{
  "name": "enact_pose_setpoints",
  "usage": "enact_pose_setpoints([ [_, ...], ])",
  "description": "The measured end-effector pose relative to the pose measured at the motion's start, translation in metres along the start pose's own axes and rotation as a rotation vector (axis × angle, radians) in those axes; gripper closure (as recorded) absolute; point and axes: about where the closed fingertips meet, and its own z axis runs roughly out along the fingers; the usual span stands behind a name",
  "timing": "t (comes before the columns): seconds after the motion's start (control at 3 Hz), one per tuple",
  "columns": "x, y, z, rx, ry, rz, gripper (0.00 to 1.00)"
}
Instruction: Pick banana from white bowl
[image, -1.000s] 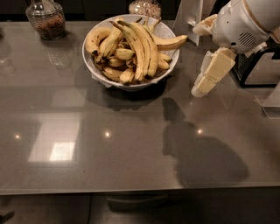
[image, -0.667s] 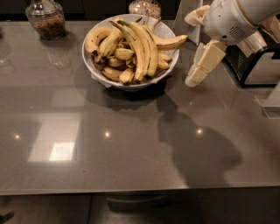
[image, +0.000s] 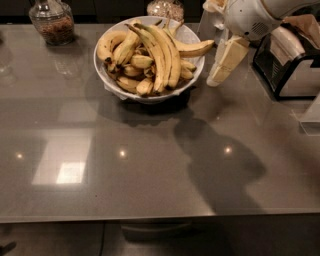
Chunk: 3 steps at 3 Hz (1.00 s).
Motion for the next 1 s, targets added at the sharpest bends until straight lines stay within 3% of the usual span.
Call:
enact_pose_setpoints([
  [0.67, 0.006, -0.04, 0.024, 0.037, 0.0, -0.091, 0.0],
  [1.0, 0.005, -0.062, 0.048, 0.01, -0.002, -0.127, 0.11],
])
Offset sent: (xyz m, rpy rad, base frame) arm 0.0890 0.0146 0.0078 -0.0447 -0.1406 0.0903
